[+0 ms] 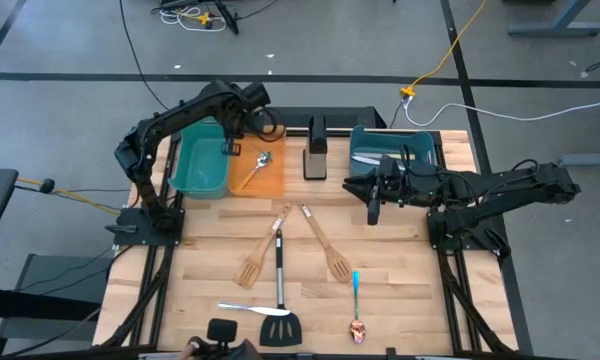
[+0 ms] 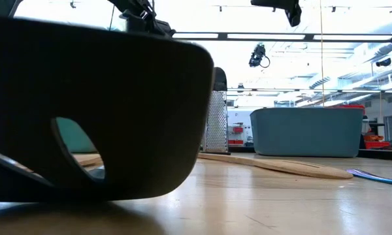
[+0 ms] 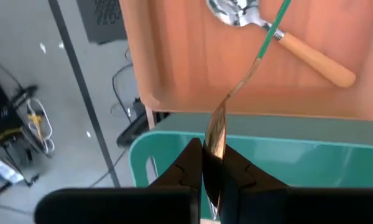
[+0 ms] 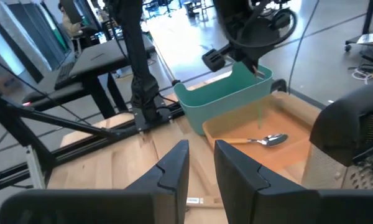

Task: Pick & Place Kitchen Items
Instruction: Put the green spoon into the orange bin

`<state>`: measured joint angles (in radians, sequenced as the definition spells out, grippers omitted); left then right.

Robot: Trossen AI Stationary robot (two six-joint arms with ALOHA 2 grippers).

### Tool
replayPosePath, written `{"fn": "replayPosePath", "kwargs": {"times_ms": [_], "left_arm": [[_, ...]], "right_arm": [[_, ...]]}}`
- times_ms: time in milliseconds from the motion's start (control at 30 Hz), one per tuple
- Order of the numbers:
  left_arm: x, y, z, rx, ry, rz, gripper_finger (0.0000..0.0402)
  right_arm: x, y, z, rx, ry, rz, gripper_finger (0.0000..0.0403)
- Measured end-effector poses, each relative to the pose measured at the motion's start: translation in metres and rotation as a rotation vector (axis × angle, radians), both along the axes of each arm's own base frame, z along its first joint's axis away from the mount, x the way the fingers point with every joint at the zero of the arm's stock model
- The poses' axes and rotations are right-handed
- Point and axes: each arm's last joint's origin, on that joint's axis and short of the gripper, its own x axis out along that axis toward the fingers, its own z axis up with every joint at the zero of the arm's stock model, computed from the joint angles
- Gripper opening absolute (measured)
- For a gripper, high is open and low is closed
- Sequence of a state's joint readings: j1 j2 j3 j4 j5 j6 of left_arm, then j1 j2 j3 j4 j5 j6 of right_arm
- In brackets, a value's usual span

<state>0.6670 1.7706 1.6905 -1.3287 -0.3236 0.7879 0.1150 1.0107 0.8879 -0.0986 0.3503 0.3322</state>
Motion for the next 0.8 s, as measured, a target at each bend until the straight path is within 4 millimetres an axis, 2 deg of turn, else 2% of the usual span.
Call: {"fn": "replayPosePath", "kwargs": {"times_ms": [200, 400, 800], "left_arm": [[0.012, 0.007, -0.012, -0.032, -0.033, -0.08, 0.0019], [0.021, 0.016, -0.037, -0.055, 0.082, -0.134, 0.0019], [0.026, 0.015, -0.043, -0.132, 0.038, -0.175, 0.0019]], "right_arm": [[0.0, 0.0, 0.0, -0.009, 0.004, -0.007, 0.0087], [0.0, 0.0, -0.001, -0.01, 0.009, -0.007, 0.0087], [0.0, -0.003, 0.0, -0.016, 0.007, -0.039, 0.0087]]}}
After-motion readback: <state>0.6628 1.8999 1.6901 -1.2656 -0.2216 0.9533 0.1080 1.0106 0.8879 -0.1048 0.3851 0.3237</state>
